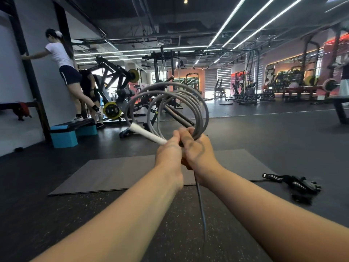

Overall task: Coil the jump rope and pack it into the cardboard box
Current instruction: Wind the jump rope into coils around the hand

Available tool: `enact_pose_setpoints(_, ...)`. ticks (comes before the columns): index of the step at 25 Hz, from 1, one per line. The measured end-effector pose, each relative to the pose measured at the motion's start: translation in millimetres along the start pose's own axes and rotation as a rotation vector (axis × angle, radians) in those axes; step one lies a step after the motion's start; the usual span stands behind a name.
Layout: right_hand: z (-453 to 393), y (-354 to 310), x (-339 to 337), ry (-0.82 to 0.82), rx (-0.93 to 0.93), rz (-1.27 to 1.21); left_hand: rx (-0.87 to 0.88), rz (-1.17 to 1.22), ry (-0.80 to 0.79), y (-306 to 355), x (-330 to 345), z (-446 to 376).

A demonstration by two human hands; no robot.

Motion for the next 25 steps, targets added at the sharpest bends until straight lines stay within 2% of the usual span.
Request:
enact_pose_setpoints(3,-8,-9,-18,0.002,-0.028,0.261,0.047,-0.120,0.099,7,-27,-9)
enact_pose_setpoints(4,-11,-12,-23,-0.014,-0.021,0.358,0.168,-0.141,0.183,23,-40,-8)
enact_pose_setpoints(5,-15,-13,-29,-0.023,-0.001,0.445,0.365,-0.185,0.247,49,-51,0)
enact_pose_setpoints(7,-24,-19,-41,-0.042,0.004,0.630,0.884,-0.354,0.303,109,-57,39)
enact_pose_setpoints(8,-28,-23,-44,-0.062,-0.018,0.718,1.180,-0.538,0.279,132,-45,65)
enact_pose_setpoints(9,-30,-29,-44,-0.081,-0.056,0.813,1.436,-0.835,0.177,140,-16,88)
enact_pose_setpoints(10,-30,-35,-41,-0.103,-0.108,0.922,1.630,-1.218,0.048,129,18,98)
enact_pose_setpoints(11,-29,-40,-36,-0.122,-0.162,1.040,1.697,-1.593,-0.080,112,46,98)
enact_pose_setpoints(12,-25,-44,-29,-0.143,-0.216,1.136,1.645,-1.847,-0.195,97,66,91)
enact_pose_setpoints(13,-21,-48,-23,-0.166,-0.262,1.213,1.503,-1.961,-0.319,89,82,79)
enact_pose_setpoints(14,-18,-50,-17,-0.191,-0.301,1.271,1.286,-1.992,-0.441,86,91,62)
enact_pose_setpoints(16,-11,-53,-10,-0.226,-0.371,1.353,0.773,-1.897,-0.638,86,91,31)
enact_pose_setpoints(19,-2,-57,-8,-0.271,-0.436,1.358,0.285,-1.630,-0.760,69,65,8)
enact_pose_setpoints(22,7,-65,-6,-0.309,-0.552,1.382,0.081,-1.394,-0.865,44,42,8)
enact_pose_setpoints(25,11,-73,-4,-0.331,-0.637,1.331,0.028,-1.154,-0.891,43,29,11)
Point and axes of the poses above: each hand's wrist, its own z-axis away from the middle knuckle, its own x-axis out of the palm, y = z × x, the point moved 9 cm from there along -z, towards the middle knuckle, and after that the axes turned 2 degrees about x, right-handed, at the moved point
